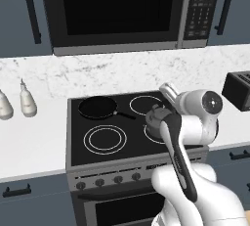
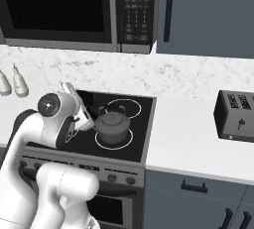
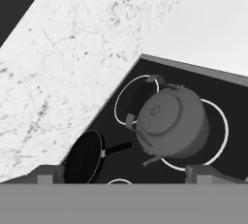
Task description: Pick the kettle from the counter and place it on a stove burner. Then turn the burner on.
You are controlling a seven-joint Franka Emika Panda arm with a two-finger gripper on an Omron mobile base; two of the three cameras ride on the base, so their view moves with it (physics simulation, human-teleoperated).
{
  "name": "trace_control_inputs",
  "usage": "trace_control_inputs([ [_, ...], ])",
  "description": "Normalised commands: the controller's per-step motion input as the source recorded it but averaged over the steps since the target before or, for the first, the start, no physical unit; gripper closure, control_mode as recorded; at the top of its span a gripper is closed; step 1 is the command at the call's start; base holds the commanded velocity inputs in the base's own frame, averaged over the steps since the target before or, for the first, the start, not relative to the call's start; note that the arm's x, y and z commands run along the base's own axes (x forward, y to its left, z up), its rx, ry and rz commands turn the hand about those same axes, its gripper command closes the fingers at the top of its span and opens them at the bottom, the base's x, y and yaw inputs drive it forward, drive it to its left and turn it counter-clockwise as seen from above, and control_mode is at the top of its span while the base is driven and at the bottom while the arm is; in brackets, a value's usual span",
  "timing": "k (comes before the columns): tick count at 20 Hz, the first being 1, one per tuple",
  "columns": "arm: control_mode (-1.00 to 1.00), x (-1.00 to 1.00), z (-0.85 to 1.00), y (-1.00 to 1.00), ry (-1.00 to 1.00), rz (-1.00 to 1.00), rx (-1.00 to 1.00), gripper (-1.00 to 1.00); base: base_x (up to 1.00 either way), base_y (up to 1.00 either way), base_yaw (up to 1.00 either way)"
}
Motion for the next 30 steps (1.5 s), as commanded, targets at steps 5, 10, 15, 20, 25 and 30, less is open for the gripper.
trace_control_inputs([
  [5, -1.00, -0.06, 0.00, 0.01, 0.00, 0.00, 0.00, -1.00, 0.00, 0.00, 0.00],
  [10, -1.00, -0.33, 0.00, 0.17, 0.00, 0.00, 0.00, -1.00, 0.00, 0.00, 0.00],
  [15, -1.00, -0.36, 0.00, 0.19, 0.00, 0.01, 0.00, -1.00, 0.00, 0.00, 0.00],
  [20, -1.00, -0.31, 0.00, 0.59, 0.00, 0.03, 0.00, -1.00, 0.00, 0.00, 0.00],
  [25, -1.00, 0.00, 0.00, 0.14, -0.01, 0.00, 0.00, -1.00, 0.00, 0.00, 0.00],
  [30, -1.00, 0.05, 0.00, -0.10, 0.00, 0.01, 0.00, -1.00, 0.00, 0.00, 0.00],
])
